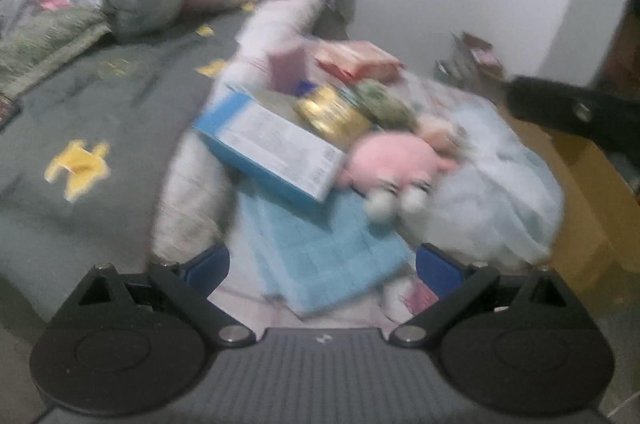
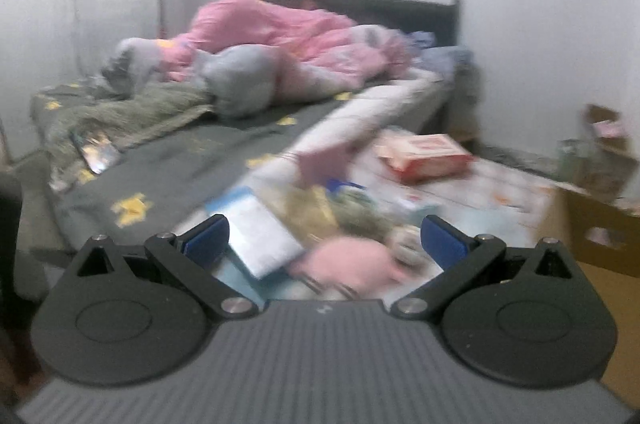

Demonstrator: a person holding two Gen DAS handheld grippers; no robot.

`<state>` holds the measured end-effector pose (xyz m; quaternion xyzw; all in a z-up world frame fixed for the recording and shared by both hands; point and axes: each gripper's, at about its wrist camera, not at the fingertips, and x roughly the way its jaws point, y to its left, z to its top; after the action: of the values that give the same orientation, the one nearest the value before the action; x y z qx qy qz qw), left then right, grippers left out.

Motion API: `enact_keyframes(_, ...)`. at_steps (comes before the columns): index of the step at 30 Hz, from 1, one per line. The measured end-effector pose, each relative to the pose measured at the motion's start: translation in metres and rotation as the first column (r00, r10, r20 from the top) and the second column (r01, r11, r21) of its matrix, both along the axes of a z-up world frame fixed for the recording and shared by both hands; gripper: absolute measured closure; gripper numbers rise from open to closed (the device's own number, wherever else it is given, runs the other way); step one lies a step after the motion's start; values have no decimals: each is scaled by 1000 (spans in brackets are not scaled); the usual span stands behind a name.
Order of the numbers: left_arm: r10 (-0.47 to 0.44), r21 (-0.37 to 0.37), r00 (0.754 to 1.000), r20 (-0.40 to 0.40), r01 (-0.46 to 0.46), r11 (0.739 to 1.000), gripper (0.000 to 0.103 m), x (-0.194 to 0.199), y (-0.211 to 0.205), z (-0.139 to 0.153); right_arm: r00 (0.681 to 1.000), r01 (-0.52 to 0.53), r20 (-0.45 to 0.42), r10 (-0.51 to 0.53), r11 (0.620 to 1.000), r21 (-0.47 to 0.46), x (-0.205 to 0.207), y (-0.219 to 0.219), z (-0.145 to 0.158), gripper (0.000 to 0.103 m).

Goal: Organize soft objects
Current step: 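Reach the right tool to the blue-and-white box and close on it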

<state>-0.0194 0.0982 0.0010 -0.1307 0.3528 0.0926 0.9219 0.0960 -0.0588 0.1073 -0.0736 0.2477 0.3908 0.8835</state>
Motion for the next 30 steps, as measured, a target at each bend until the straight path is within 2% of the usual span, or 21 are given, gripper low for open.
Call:
enact_keyframes(3, 41, 46, 999, 16, -42, 998, 9, 7, 12, -4, 995, -60, -74, 60, 998, 6, 28, 32, -10, 1)
enact_keyframes(7, 31, 4, 998, 52, -32, 999, 20, 17, 29, -7, 973, -141, -184, 139, 990, 1, 57, 66, -22, 6)
enact_keyframes(12, -17, -92, 999, 47, 21, 996, 32, 38, 43, -14, 919, -228, -339, 201, 973, -43, 96, 105, -47, 34)
enact_keyframes(15, -45, -107, 998, 36, 49, 993, 32, 49, 44, -20, 873, -258, -442, 204, 964, -66, 124, 129, -73, 41)
enact_keyframes(21, -58, -147, 998, 13, 60, 987, 32, 72, 52, -31, 809, -261, -564, 165, 961, -95, 160, 151, -112, 44)
enact_keyframes(23, -55, -162, 998, 4, 55, 985, 32, 78, 55, -35, 776, -272, -608, 167, 959, -84, 165, 153, -123, 44)
enact_keyframes(28, -40, -175, 999, -10, 37, 984, 30, 84, 60, -39, 740, -282, -654, 158, 955, -89, 161, 152, -129, 45)
enact_keyframes(30, -26, -174, 999, -22, 22, 985, 30, 84, 62, -41, 727, -279, -670, 150, 956, -89, 159, 149, -130, 49)
